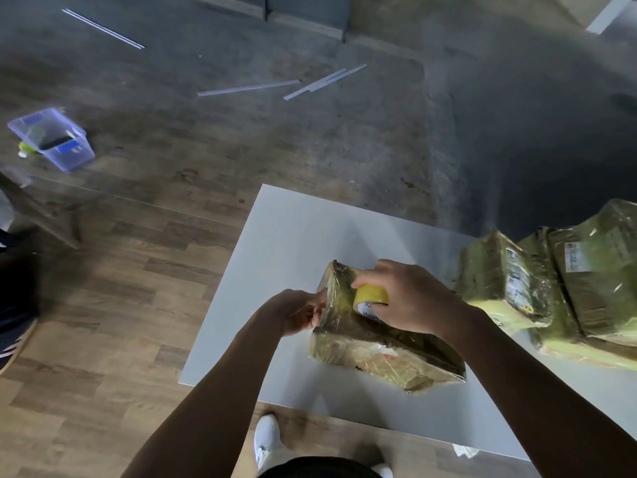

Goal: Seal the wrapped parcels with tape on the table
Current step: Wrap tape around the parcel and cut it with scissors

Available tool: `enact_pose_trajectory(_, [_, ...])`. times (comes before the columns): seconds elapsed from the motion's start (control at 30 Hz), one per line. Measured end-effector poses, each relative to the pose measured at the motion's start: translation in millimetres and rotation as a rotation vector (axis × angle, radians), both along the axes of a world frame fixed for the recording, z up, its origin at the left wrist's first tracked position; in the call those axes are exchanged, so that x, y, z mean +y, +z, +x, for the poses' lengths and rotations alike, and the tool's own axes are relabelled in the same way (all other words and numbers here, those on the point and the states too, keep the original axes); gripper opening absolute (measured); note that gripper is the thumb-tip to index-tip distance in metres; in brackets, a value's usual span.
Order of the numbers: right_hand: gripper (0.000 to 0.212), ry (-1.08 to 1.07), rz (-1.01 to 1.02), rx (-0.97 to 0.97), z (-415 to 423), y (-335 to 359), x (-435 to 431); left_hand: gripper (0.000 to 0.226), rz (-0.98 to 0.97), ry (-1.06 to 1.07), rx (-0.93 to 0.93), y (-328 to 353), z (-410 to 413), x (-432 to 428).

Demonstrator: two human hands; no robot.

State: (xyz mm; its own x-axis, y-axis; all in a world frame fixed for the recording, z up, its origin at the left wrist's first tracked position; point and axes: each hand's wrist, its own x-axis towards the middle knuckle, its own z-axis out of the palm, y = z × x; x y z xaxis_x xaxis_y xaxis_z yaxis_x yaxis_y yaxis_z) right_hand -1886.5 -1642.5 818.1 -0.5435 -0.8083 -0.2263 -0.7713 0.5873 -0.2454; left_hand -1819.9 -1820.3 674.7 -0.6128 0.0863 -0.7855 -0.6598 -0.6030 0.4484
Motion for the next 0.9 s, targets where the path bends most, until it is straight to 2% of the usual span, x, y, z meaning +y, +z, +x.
enact_pose_trajectory(0.1, [0.036,0.008,-0.008,0.001,-0.9,-2.2,-0.1,0.033,0.022,-0.003,-0.049,-9.4,2.6,2.5])
enact_pose_trajectory(0.2, [0.036,0.004,-0.013,0.0,-1.6,-3.8,-1.0,0.016,-0.033,0.049,-0.119,-7.9,6.8,14.9])
enact_pose_trajectory(0.3, [0.036,0.004,-0.014,-0.004,-1.9,-4.1,-0.1,0.03,-0.356,0.015,-0.137,-1.3,9.9,31.4])
enact_pose_trajectory(0.37, [0.036,0.008,-0.019,-0.006,-2.1,-3.2,0.9,0.035,-0.543,0.048,-0.04,5.2,9.3,38.0])
enact_pose_trajectory(0.43, [0.035,0.008,-0.02,-0.011,-1.6,-2.8,1.9,0.03,-0.711,0.163,0.063,16.4,10.8,36.0])
enact_pose_trajectory(0.5, [0.036,0.01,-0.02,-0.004,-1.6,-2.9,1.7,0.023,-0.8,0.257,0.13,28.3,13.1,28.8])
enact_pose_trajectory(0.6, [0.037,0.01,-0.014,-0.003,-2.4,-3.8,1.5,0.028,-0.943,0.084,0.258,46.6,15.2,31.3])
enact_pose_trajectory(0.67, [0.037,0.004,-0.01,-0.002,-3.0,-5.0,0.8,0.033,-1.079,-0.066,0.253,53.6,15.7,42.1])
enact_pose_trajectory(0.73, [0.039,0.008,-0.009,0.01,-3.6,-6.6,-0.2,0.035,-1.166,-0.122,0.241,58.1,18.6,50.4])
enact_pose_trajectory(0.8, [0.042,0.021,-0.026,0.018,-4.7,-8.4,1.2,0.02,-1.29,-0.264,0.285,58.3,19.1,51.3])
enact_pose_trajectory(0.83, [0.043,0.024,-0.049,0.014,-5.7,-9.5,3.2,0.012,-1.366,-0.245,0.322,53.9,16.2,51.2])
enact_pose_trajectory(0.9, [0.047,0.025,-0.117,-0.018,-7.5,-12.0,9.0,0.032,-1.358,-0.307,0.243,65.4,12.7,53.9])
